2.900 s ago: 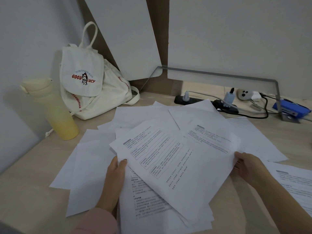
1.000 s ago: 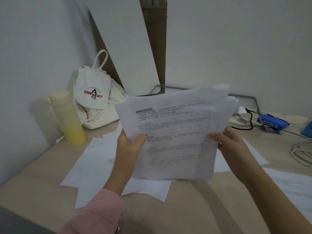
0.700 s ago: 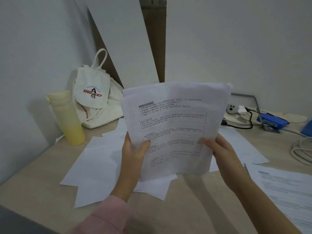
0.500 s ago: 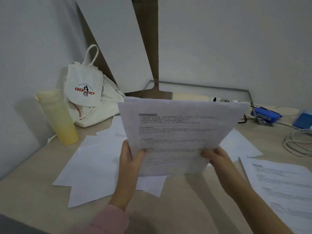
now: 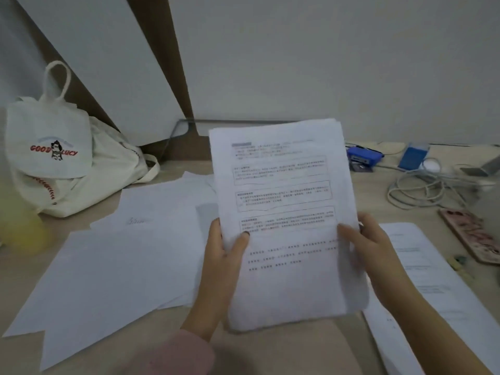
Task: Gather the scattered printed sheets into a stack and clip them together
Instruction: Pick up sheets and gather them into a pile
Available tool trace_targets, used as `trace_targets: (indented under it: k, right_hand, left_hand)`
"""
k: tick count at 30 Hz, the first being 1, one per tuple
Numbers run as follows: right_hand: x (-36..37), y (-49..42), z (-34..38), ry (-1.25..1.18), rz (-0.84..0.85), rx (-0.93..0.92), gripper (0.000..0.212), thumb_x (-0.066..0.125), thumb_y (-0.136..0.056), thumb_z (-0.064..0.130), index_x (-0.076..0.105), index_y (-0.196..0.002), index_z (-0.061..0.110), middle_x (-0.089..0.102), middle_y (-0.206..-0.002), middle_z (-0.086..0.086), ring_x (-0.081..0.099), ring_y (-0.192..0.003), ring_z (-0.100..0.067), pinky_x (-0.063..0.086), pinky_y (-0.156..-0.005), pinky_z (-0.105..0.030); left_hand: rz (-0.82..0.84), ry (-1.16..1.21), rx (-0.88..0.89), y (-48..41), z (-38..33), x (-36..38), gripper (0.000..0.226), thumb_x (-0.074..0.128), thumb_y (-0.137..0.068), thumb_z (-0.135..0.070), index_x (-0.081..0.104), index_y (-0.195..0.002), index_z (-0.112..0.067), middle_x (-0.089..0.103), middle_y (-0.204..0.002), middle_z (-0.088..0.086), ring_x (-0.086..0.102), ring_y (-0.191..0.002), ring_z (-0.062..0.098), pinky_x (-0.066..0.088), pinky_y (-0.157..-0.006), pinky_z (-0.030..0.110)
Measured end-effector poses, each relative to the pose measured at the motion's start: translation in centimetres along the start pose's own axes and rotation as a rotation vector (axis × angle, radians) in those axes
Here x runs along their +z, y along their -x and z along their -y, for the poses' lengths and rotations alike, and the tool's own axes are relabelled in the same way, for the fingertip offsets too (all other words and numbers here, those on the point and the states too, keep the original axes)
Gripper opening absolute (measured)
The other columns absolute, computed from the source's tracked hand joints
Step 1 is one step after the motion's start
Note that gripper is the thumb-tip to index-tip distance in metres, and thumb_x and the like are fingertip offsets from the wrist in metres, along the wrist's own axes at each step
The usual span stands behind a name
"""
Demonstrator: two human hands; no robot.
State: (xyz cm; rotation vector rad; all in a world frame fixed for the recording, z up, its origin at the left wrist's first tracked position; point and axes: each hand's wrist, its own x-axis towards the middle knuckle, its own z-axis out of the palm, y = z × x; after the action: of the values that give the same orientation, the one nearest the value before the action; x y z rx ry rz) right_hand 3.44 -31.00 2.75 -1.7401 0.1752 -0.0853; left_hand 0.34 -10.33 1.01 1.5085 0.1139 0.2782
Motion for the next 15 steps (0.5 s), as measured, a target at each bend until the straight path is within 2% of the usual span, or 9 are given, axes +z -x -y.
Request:
trace_targets:
  k: [3,5,7,9,13,15]
  right_hand:
    - [-3.4,-0.5,-1.6,0.117,-0.048,0.064,0.019,0.046,-0.092,0.011,0.055,-0.108,0.015,0.064,-0.093,-0.004,0.060,-0.082,-0.020,0.047,-0.068,-0.033]
    - [-5.7,-0.7,-2.9,0.187,-0.094,0.097,0.019,0.044,-0.092,0.009,0.054,-0.107,0.016,0.061,-0.090,-0.005,0.057,-0.078,-0.019,0.044,-0.067,-0.033]
    - [-8.1,-1.0,-4.3,0.249,-0.156,0.127,0.020,0.043,-0.092,0.007,0.053,-0.106,0.018,0.061,-0.084,-0.002,0.056,-0.074,-0.020,0.043,-0.066,-0.033]
    - [-10.5,-1.2,-5.6,0.292,-0.220,0.159,0.024,0.044,-0.091,0.006,0.053,-0.108,0.019,0.061,-0.083,-0.001,0.057,-0.073,-0.021,0.044,-0.065,-0.034]
    - [-14.8,-1.5,-7.5,0.365,-0.294,0.195,0.028,0.045,-0.090,0.004,0.052,-0.111,0.021,0.062,-0.102,-0.009,0.058,-0.085,-0.027,0.045,-0.073,-0.036]
    - [-16.3,-1.6,-8.3,0.394,-0.315,0.227,0.030,0.046,-0.091,0.005,0.051,-0.118,0.018,0.060,-0.106,-0.008,0.058,-0.087,-0.028,0.044,-0.070,-0.035]
  left_hand:
    - [0.113,-0.090,-0.052,0.3,1.6,3.3,0.031,0.053,-0.092,-0.023,0.044,-0.112,-0.047,0.060,-0.116,-0.019,0.060,-0.106,0.006,0.051,-0.092,0.036]
    - [0.199,-0.129,-0.103,0.5,2.9,5.6,0.036,0.052,-0.092,-0.027,0.041,-0.118,-0.050,0.059,-0.117,-0.023,0.060,-0.106,0.006,0.051,-0.092,0.039]
    - [0.266,-0.127,-0.132,0.9,4.0,7.9,0.038,0.050,-0.092,-0.025,0.040,-0.115,-0.053,0.057,-0.114,-0.028,0.059,-0.105,0.001,0.051,-0.089,0.032]
    - [0.324,-0.123,-0.140,1.4,4.6,10.3,0.044,0.051,-0.090,-0.022,0.041,-0.101,-0.064,0.058,-0.110,-0.031,0.058,-0.104,-0.005,0.049,-0.086,0.023]
    - [0.459,-0.098,-0.200,2.7,5.7,14.3,0.058,0.052,-0.089,-0.015,0.042,-0.089,-0.072,0.058,-0.102,-0.043,0.056,-0.100,-0.016,0.046,-0.085,0.016]
    - [0.506,-0.100,-0.221,3.2,6.0,15.8,0.065,0.050,-0.090,-0.011,0.041,-0.087,-0.075,0.056,-0.099,-0.047,0.053,-0.100,-0.020,0.045,-0.084,0.014]
